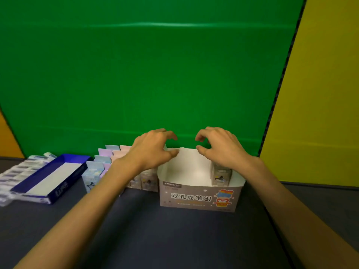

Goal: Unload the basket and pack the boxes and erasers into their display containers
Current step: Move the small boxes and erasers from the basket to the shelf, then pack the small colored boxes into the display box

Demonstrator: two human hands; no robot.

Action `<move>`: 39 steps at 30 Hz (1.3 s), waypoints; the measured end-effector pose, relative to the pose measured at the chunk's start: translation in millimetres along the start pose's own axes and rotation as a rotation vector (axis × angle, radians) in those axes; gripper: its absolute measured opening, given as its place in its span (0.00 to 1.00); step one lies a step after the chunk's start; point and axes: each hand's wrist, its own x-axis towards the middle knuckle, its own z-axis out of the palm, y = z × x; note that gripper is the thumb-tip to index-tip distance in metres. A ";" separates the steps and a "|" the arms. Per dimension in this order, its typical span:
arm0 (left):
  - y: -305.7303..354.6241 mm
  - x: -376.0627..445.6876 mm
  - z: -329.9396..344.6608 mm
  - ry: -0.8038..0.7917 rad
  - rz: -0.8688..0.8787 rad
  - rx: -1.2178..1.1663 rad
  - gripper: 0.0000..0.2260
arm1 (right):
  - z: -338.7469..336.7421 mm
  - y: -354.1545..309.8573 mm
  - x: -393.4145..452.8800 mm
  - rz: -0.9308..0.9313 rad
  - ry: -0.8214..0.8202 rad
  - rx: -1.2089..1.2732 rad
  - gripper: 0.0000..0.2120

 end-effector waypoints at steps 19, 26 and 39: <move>-181.8 -125.9 -12.6 -0.204 -0.244 0.151 0.36 | 72.6 -181.1 47.0 -0.219 -0.132 0.072 0.21; -185.0 -136.4 -10.1 -0.066 -0.219 0.087 0.20 | 90.8 -202.2 55.4 -0.240 -0.208 0.020 0.32; -187.2 -148.9 -74.9 0.180 -0.323 -0.248 0.19 | 96.9 -222.6 51.3 -0.305 -0.227 0.062 0.22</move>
